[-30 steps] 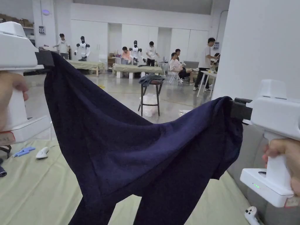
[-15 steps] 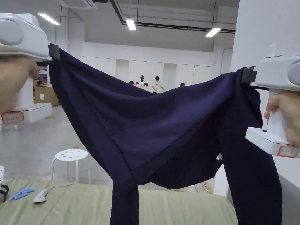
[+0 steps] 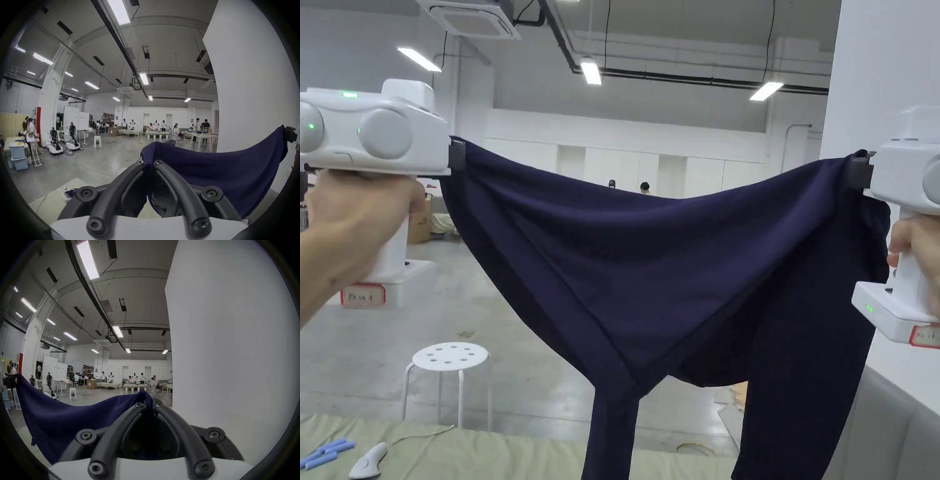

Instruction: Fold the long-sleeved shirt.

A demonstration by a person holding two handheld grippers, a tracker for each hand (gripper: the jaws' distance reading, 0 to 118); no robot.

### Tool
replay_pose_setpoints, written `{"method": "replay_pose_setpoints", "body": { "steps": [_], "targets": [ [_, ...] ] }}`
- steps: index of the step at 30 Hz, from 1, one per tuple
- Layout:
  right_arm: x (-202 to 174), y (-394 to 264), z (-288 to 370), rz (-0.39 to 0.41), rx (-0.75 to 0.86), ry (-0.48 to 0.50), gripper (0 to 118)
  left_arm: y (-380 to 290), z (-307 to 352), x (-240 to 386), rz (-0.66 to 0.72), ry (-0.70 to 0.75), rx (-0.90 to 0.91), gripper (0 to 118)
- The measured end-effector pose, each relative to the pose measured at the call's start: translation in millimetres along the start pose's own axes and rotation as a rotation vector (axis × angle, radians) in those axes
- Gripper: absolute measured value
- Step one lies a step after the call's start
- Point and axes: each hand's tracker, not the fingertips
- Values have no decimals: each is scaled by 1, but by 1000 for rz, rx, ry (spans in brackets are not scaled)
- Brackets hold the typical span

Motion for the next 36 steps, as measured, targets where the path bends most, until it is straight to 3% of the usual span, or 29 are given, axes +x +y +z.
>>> {"method": "replay_pose_setpoints", "body": {
  "steps": [4,6,10,12,16,20,28,36],
  "targets": [
    [0,-60,4,31,-115,18,4,-63,-9,-1,-10,-29,-128,8],
    [2,-95,16,8,-163,36,4,-96,-7,-2,-23,-38,-184,8],
    [8,-173,48,78,-284,60,4,-170,11,-8,-28,-77,-315,8],
    [15,-208,68,72,-340,72,4,-204,29,-9,-3,-88,-371,8],
    [34,-273,127,55,-432,85,4,-276,78,-15,3,-105,-494,8],
    [49,-332,201,103,-535,113,4,-348,152,-15,52,-127,-556,8],
    [82,-438,354,126,-769,181,4,-477,270,-38,21,-204,-871,8],
    [101,-501,414,64,-986,147,4,-553,342,-57,75,-136,-1074,8]
  ]
}}
